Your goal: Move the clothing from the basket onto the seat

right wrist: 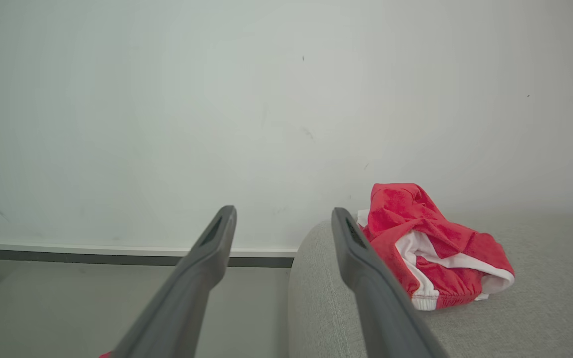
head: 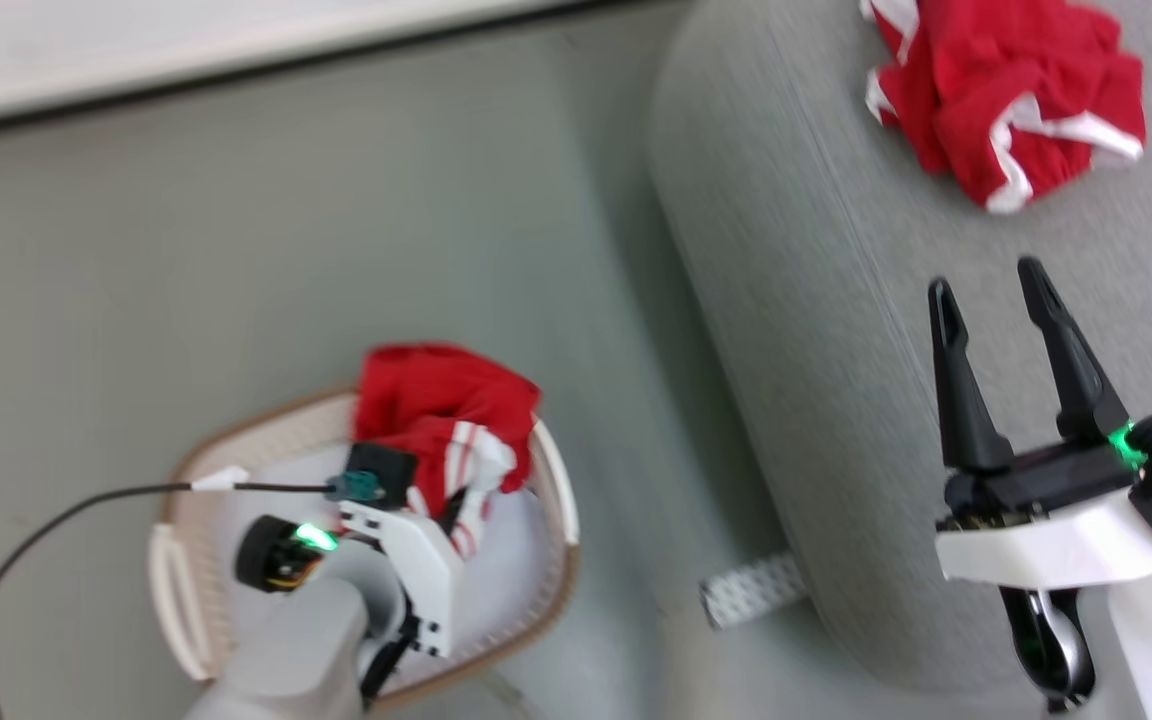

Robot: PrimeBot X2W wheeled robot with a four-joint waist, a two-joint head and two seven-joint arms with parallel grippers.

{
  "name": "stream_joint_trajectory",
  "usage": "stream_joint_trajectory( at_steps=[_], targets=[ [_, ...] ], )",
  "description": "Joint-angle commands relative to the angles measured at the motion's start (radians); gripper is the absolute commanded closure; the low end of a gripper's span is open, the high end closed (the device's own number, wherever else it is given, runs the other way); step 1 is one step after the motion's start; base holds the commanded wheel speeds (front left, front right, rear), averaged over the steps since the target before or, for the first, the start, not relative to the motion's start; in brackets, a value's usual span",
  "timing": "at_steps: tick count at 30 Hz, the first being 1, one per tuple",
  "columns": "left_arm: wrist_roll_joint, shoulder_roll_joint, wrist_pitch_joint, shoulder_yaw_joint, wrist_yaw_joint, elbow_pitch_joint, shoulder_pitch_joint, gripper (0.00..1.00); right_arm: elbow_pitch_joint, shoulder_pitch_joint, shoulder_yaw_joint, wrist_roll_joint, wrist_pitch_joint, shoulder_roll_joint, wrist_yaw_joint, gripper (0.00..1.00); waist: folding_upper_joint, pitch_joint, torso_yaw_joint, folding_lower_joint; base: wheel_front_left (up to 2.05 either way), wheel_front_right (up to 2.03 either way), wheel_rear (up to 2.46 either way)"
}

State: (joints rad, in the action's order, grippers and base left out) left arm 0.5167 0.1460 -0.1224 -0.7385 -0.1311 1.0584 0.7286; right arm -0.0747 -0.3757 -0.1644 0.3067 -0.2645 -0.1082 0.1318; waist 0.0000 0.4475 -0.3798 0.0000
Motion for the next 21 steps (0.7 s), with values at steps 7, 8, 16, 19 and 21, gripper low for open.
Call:
stream_joint_trajectory(
  at_steps=[7, 8, 16, 19, 21],
  targets=[
    [0.082, -0.02, -0.087, -0.072, 0.001, -0.08, -0.024, 1.0, -0.033, 0.075, -0.013, 0.007, 0.001, -0.04, -0.002, 0.0, 0.0, -0.203, 0.166, 0.0, 0.0, 0.0, 0.0],
    [0.092, -0.02, -0.099, -0.076, 0.001, -0.091, -0.021, 1.0, -0.035, 0.083, -0.014, 0.01, 0.001, -0.042, -0.002, 0.0, 0.0, -0.216, 0.177, 0.0, 0.0, 0.0, 0.0],
    [0.097, -0.018, -0.14, -0.075, 0.002, -0.203, 0.016, 1.0, -0.052, 0.148, -0.032, 0.019, 0.001, -0.057, -0.002, 0.0, 0.0, -0.32, 0.245, 0.0, 0.0, 0.0, 0.0],
    [0.079, -0.01, -0.142, -0.055, 0.015, -0.27, 0.026, 1.0, -0.058, 0.166, -0.04, 0.023, 0.001, -0.056, -0.002, 0.0, 0.0, -0.348, 0.259, 0.0, 0.0, 0.0, 0.0],
    [0.072, -0.005, -0.143, -0.034, 0.028, -0.335, 0.038, 1.0, -0.059, 0.175, -0.05, 0.027, 0.001, -0.054, -0.002, 0.0, 0.0, -0.361, 0.268, 0.0, 0.0, 0.0, 0.0]
  ],
)
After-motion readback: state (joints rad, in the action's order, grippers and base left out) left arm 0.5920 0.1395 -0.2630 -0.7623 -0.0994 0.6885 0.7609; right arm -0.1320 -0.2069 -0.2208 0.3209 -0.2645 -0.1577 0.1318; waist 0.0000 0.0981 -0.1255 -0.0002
